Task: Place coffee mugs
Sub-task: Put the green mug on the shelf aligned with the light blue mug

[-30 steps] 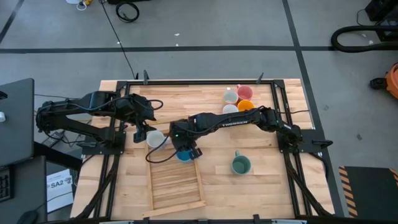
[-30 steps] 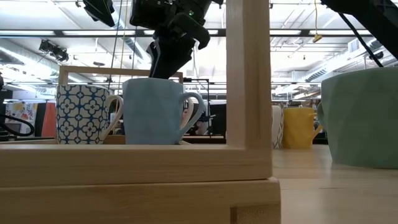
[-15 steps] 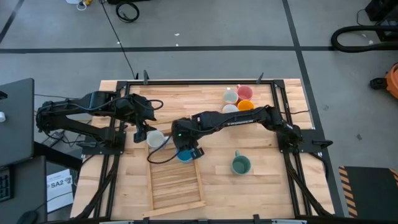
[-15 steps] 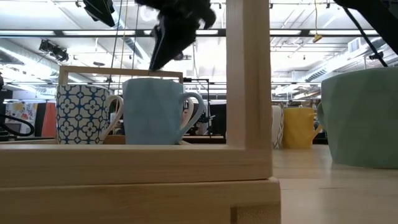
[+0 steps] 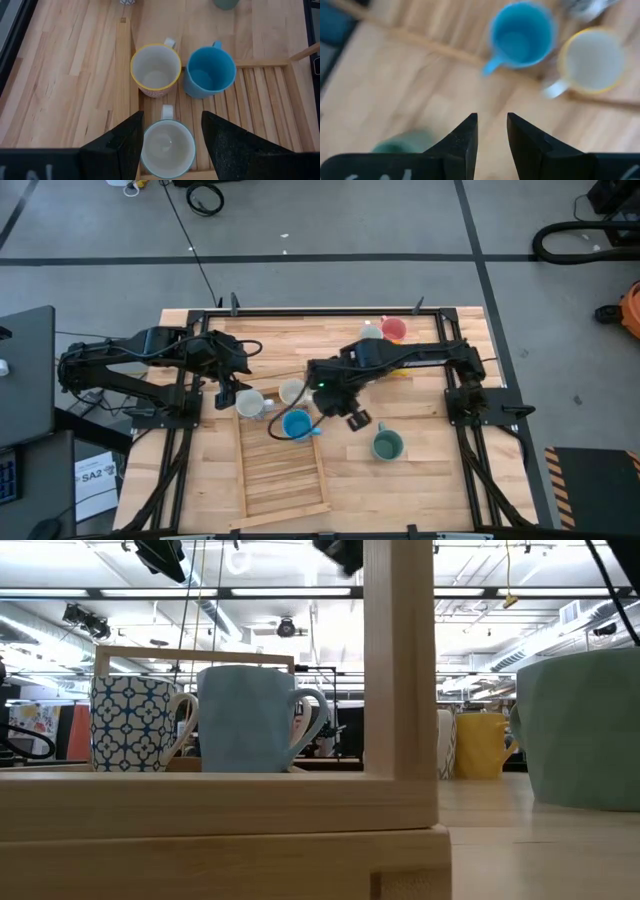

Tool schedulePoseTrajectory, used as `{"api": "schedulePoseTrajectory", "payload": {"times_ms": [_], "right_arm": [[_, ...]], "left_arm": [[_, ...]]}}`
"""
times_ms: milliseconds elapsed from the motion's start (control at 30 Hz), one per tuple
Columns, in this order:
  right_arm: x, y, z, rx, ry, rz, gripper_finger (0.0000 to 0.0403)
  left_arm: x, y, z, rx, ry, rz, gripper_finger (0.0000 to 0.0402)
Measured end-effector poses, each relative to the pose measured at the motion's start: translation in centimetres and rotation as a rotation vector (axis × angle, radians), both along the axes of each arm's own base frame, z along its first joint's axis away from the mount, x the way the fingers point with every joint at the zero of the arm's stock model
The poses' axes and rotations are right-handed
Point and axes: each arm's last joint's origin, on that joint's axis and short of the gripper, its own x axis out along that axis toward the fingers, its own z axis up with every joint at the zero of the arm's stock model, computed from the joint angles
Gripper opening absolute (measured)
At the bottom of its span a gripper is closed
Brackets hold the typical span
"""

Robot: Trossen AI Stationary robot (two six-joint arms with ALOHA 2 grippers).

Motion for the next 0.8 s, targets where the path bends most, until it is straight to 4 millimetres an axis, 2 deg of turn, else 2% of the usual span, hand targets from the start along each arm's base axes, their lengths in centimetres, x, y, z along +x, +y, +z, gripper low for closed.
{"api": "schedulePoseTrajectory", "payload": {"times_ms": [233,467,667,800], "right_arm": [[-4.4,-0.1,0.4,0.073,0.086,0.023,0.0110],[-10.5,-1.2,0.0,0.090,0.025,-0.075,0.0109],[-15.8,-1.8,-1.4,0.093,-0.020,-0.087,0.0109],[-18.0,-2.0,-2.8,0.119,-0.064,-0.138,0.0109]], "left_arm": [[0.0,0.0,0.0,0.000,0.000,-0.001,0.0204],[0.0,0.0,0.0,0.000,0.000,0.000,0.0204],[0.0,0.0,0.0,0.000,0.001,0.000,0.0204],[0.0,0.0,0.0,-0.006,0.000,0.007,0.0204]]}}
